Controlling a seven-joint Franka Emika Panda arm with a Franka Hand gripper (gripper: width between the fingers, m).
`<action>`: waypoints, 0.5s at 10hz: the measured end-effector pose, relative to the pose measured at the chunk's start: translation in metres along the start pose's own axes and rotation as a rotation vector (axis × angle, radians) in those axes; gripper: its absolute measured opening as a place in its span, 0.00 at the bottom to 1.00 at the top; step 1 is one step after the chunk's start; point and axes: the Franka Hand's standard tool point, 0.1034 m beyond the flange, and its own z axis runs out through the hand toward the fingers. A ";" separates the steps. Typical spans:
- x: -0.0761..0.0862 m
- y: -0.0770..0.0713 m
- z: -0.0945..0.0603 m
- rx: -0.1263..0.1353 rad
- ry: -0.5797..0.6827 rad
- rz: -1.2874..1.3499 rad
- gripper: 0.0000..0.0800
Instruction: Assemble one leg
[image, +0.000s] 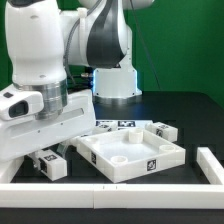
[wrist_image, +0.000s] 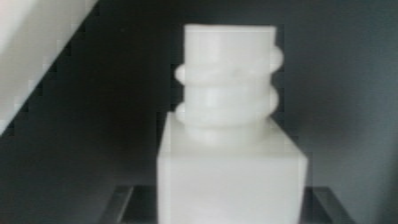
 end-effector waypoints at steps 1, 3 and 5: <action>0.000 0.000 0.000 0.000 0.000 0.000 0.46; 0.002 -0.001 -0.022 0.012 -0.005 0.014 0.76; 0.019 -0.012 -0.054 0.014 -0.001 0.064 0.80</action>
Offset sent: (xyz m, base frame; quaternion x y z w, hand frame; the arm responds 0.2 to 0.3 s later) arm -0.0024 -0.0025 0.0662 0.0134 -0.0567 0.0194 0.9981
